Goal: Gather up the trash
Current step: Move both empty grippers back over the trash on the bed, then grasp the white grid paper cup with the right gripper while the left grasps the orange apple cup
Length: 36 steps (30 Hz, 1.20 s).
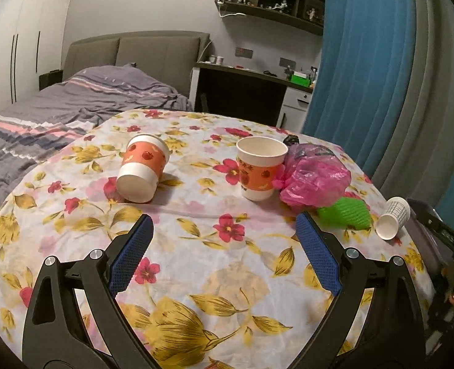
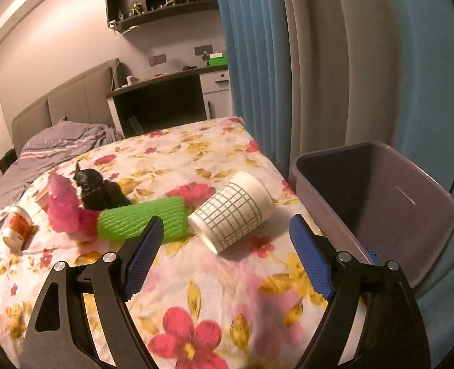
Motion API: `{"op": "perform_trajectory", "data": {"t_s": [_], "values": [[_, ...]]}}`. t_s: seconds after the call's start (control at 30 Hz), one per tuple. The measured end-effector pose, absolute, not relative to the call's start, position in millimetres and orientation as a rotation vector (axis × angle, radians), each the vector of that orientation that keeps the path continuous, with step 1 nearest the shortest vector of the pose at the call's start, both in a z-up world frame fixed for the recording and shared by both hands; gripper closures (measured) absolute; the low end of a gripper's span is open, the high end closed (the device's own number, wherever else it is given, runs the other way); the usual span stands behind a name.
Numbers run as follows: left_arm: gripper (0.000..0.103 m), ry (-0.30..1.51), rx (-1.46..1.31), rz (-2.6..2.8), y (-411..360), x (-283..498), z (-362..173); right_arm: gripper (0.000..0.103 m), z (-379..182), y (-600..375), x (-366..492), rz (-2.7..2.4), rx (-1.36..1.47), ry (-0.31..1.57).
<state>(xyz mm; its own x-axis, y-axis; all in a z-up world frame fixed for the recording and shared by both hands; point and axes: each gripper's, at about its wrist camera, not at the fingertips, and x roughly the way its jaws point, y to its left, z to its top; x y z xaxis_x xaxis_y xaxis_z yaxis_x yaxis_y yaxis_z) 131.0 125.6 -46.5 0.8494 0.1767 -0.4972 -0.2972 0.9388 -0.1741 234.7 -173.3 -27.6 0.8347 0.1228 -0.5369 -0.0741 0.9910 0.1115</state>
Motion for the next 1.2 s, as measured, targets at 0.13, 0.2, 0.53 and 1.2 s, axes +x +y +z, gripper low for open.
{"op": "perform_trajectory", "data": {"t_s": [0.13, 0.2, 0.53, 1.2], "values": [[0.011, 0.510, -0.258, 0.232, 125.6, 132.9, -49.9, 0.014, -33.3, -173.7, 253.0, 0.130, 0.049, 0.601], [0.011, 0.514, -0.261, 0.226, 124.7, 134.5, -51.1, 0.009, -37.1, -171.5, 259.7, 0.151, 0.012, 0.617], [0.011, 0.523, -0.258, 0.212, 114.2, 140.3, -49.7, 0.007, -57.1, -173.1, 290.1, 0.233, -0.127, 0.692], [0.011, 0.557, -0.249, 0.228, 107.9, 150.0, -53.9, 0.021, -66.9, -177.1, 313.8, 0.348, -0.138, 0.753]]}}
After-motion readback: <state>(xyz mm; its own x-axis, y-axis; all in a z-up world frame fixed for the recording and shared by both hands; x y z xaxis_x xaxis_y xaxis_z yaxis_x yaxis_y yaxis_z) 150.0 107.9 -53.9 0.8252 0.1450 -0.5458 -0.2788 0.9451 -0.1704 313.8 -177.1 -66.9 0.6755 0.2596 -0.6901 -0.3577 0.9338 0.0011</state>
